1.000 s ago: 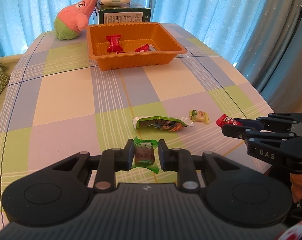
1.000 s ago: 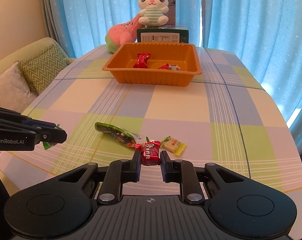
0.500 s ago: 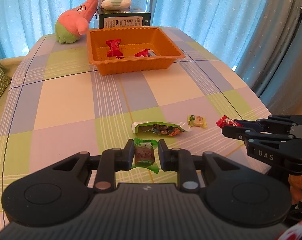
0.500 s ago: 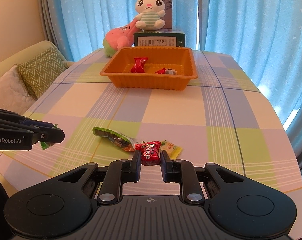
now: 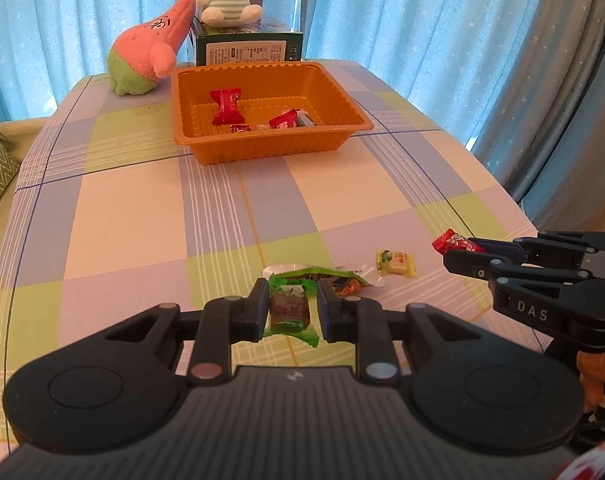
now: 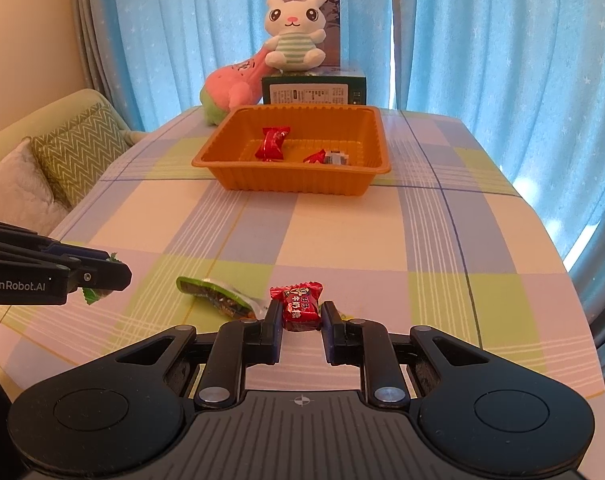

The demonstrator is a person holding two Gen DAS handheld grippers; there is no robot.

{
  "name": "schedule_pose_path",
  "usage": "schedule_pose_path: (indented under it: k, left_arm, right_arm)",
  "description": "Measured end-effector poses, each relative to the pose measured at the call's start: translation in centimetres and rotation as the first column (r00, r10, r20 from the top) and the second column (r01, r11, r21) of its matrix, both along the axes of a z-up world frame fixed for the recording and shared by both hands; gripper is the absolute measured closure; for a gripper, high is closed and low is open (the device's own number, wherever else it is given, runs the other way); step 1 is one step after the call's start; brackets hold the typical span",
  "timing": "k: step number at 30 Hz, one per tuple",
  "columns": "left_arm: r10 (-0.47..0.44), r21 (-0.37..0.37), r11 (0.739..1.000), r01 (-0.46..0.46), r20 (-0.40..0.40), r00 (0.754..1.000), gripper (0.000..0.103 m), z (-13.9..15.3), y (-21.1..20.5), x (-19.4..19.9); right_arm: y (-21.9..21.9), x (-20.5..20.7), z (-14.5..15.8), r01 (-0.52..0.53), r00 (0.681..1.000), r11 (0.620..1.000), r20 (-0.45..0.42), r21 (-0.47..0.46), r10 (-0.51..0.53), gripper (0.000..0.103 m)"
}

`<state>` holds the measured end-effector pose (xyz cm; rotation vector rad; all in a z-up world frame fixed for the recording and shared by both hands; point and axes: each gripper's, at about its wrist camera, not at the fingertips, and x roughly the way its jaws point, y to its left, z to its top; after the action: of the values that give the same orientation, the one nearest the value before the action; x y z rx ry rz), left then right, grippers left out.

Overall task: Organize snacks
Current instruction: 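Lift both held candies and carry them toward the orange tray, then lower both candies into the orange tray and open both tools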

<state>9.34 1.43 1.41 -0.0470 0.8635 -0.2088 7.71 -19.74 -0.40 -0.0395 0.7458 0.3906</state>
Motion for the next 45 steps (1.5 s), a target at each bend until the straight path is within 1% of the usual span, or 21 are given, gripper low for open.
schedule_pose_path:
  k: [6,11,21,29,33,39,45]
  left_arm:
    - [0.002,-0.007,1.000,-0.002,0.009,1.000,0.081,0.6,-0.1,2.2]
    - [0.005,-0.016,1.000,-0.004,0.020,1.000,0.081,1.1,-0.1,4.9]
    - [0.035,-0.043,0.999,-0.033,0.039,0.999,0.081,2.4,0.6,12.5]
    - [0.055,-0.068,0.996,-0.052,0.050,0.997,0.081,2.8,1.3,18.4]
    - [0.070,-0.076,0.995,-0.066,0.049,0.996,0.081,2.5,1.8,21.0]
    - [0.102,-0.078,0.992,-0.100,0.028,0.994,0.080,1.0,3.1,24.0]
    - [0.126,-0.079,0.989,-0.126,0.002,0.992,0.080,-0.8,4.0,25.8]
  right_arm:
    - [0.0,2.4,0.9,0.004,1.000,1.000,0.017,0.012,-0.005,0.083]
    - [0.4,5.8,2.2,-0.004,0.999,1.000,0.041,0.023,0.003,0.083]
    - [1.5,14.0,4.1,-0.010,0.998,0.999,0.058,0.046,0.008,0.083]
    - [2.7,20.1,4.4,-0.014,0.999,0.998,0.047,0.064,0.011,0.083]
    - [3.4,22.5,4.0,-0.011,1.000,0.997,0.027,0.075,0.009,0.083]
    - [4.1,25.6,2.9,0.007,1.000,0.996,-0.010,0.092,-0.006,0.083]
    - [4.5,26.8,1.9,0.014,1.000,0.995,-0.026,0.094,-0.012,0.083]
